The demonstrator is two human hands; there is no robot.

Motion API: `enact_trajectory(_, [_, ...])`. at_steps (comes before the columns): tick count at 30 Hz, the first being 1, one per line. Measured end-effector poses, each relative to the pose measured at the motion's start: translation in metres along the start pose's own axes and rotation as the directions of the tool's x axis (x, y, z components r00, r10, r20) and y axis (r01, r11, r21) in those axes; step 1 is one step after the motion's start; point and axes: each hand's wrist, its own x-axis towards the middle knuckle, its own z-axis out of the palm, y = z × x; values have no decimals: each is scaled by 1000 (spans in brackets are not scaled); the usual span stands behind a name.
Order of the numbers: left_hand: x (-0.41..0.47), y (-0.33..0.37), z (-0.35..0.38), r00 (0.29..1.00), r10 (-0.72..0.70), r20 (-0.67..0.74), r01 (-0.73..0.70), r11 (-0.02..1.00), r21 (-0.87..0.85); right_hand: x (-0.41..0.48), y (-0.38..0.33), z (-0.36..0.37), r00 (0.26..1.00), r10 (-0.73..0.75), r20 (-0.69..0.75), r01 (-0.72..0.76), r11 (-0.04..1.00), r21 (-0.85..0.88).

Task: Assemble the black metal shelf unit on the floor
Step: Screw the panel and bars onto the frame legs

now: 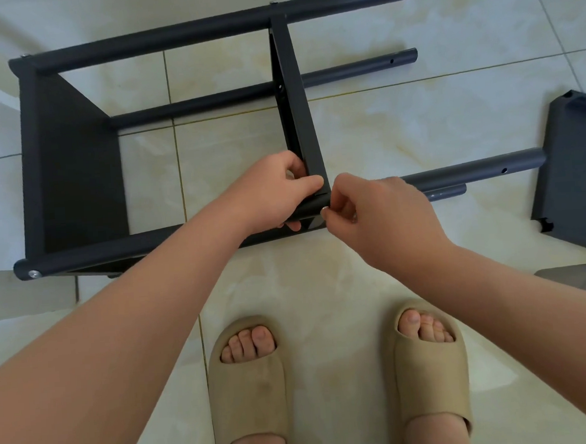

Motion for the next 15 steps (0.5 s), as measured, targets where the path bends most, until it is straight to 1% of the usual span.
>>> enact_trajectory(2, [-4, -1, 5, 996, 19, -90, -8, 993, 120, -5, 4, 1, 997, -80, 10, 80, 993, -81])
enact_trajectory(4, [-8, -2, 10, 979, 29, -203, 13, 979, 201, -15, 10, 2, 989, -146, 8, 146, 987, -69])
enact_trajectory(5, [-10, 0, 12, 962, 47, -268, 8, 980, 201, -22, 14, 1, 984, -179, 2, 179, 982, -54])
enact_trajectory(7, [-14, 5, 17, 900, 135, -414, -56, 979, 198, -41, 27, -2, 976, -217, -34, 216, 976, -40])
enact_trajectory(9, [-21, 16, 26, 811, 297, -504, -162, 942, 293, -61, 45, -7, 972, -214, -102, 212, 977, -29])
enact_trajectory(10, [-24, 23, 33, 777, 376, -504, -218, 913, 345, -71, 56, -11, 973, -197, -125, 194, 980, -32])
enact_trajectory(12, [-33, 40, 51, 756, 490, -435, -336, 860, 384, -93, 80, -20, 979, -127, -160, 121, 992, -43])
enact_trajectory(13, [-38, 50, 62, 763, 527, -374, -395, 838, 376, -104, 93, -25, 982, -83, -171, 75, 996, -52])
enact_trajectory(15, [-46, 67, 87, 822, 532, -203, -466, 833, 298, -129, 118, -33, 984, 9, -177, -25, 996, -90])
